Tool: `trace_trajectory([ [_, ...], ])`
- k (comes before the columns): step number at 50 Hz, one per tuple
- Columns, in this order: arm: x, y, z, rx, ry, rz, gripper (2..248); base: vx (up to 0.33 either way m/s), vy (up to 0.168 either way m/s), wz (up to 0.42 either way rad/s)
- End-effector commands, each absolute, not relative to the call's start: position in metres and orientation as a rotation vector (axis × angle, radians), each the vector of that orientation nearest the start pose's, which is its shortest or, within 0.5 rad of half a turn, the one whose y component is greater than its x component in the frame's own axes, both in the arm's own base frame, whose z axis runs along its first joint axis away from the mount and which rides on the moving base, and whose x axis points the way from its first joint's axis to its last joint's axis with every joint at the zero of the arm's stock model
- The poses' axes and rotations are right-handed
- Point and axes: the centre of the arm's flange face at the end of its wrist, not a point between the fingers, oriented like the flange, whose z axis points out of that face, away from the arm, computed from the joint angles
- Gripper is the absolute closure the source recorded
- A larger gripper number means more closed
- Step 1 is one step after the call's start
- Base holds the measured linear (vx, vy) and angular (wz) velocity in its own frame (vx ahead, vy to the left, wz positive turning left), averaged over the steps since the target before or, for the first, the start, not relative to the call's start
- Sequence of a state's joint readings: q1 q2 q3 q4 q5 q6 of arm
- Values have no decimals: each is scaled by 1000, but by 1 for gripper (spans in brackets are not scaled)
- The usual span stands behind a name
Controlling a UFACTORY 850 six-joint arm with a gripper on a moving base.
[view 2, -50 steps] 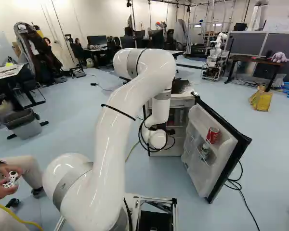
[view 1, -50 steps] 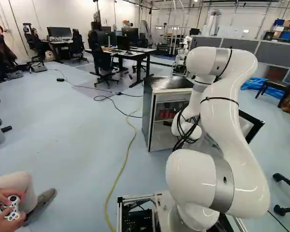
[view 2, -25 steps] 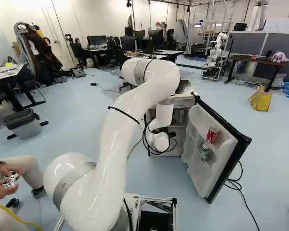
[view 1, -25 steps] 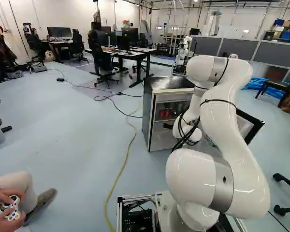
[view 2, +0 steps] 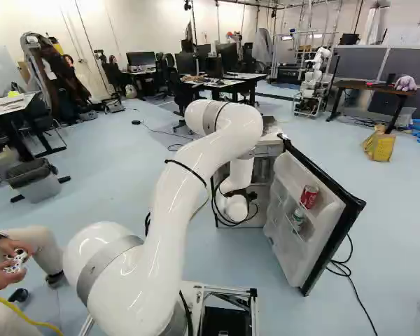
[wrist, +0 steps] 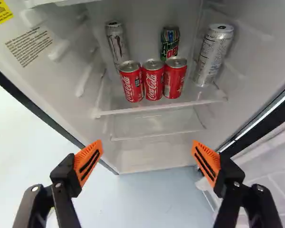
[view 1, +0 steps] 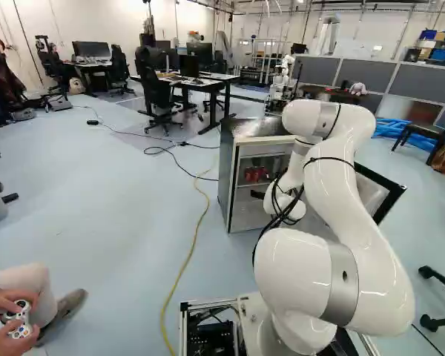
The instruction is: Grab a drink from the fridge
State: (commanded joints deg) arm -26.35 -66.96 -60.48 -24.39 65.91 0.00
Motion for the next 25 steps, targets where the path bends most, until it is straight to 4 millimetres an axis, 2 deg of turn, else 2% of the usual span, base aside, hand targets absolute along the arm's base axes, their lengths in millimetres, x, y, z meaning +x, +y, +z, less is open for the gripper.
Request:
trace_trajectory([
  [25, 518, -214, 22, -2644, 64, -1678, 3, 0, 0, 0],
])
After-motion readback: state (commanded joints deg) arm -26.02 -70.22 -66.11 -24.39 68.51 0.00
